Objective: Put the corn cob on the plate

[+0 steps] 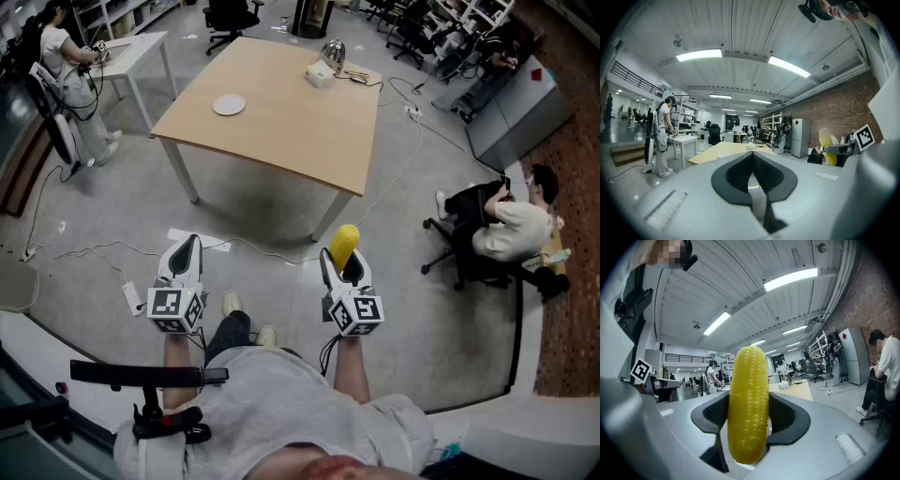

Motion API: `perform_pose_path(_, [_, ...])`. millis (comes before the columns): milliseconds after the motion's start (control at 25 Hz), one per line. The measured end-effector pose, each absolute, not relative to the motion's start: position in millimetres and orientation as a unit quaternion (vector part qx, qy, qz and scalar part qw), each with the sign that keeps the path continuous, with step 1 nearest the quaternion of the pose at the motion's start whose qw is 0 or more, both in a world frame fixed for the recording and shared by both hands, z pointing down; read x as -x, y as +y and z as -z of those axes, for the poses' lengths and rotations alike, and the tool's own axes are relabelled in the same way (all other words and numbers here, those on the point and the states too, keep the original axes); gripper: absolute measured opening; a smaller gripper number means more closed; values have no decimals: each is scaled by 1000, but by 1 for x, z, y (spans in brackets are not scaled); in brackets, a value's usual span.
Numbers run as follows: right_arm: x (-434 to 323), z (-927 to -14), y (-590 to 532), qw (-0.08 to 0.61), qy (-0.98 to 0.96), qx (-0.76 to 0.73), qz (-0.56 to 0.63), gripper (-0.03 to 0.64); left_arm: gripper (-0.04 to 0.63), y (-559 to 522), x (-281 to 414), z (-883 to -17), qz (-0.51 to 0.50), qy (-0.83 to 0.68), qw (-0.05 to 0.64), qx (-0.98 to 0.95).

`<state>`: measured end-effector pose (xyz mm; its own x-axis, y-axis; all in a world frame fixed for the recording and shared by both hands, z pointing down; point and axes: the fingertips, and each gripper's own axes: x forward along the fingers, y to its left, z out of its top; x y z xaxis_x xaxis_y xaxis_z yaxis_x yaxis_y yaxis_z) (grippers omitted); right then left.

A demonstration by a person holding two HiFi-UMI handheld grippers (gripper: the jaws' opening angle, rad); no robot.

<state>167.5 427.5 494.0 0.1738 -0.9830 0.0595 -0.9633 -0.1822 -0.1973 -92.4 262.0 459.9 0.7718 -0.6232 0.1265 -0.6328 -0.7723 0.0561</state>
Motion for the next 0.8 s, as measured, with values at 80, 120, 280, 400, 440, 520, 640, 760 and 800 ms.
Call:
perform_pose_path(80, [-172, -497, 433, 57, 629, 770, 87, 250, 20, 263, 88, -457, -48, -328, 46, -942])
perform_pose_path(120, [-174, -498, 435, 57, 626, 773, 86, 250, 20, 264, 86, -456, -47, -325, 44, -944])
perform_pose_path(280, [-179, -496, 443, 58, 614, 782, 84, 250, 20, 268, 77, -455, -44, -309, 40, -949])
perform_pose_path(400, [-183, -492, 451, 69, 607, 787, 87, 250, 19, 271, 70, -451, -46, -299, 40, -952])
perform_pose_path(440, [-183, -491, 454, 76, 606, 787, 88, 250, 20, 272, 68, -451, -46, -295, 39, -954])
perform_pose_path(520, [-184, -488, 460, 82, 603, 788, 88, 250, 20, 273, 63, -449, -44, -288, 36, -956])
perform_pose_path(640, [-186, -486, 469, 71, 601, 792, 84, 250, 20, 279, 55, -445, -42, -280, 36, -958])
perform_pose_path(760, [-188, -486, 473, 59, 604, 791, 78, 250, 20, 284, 48, -447, -44, -274, 33, -960])
perform_pose_path(800, [-187, -485, 473, 57, 606, 789, 77, 250, 20, 284, 47, -447, -46, -274, 31, -960])
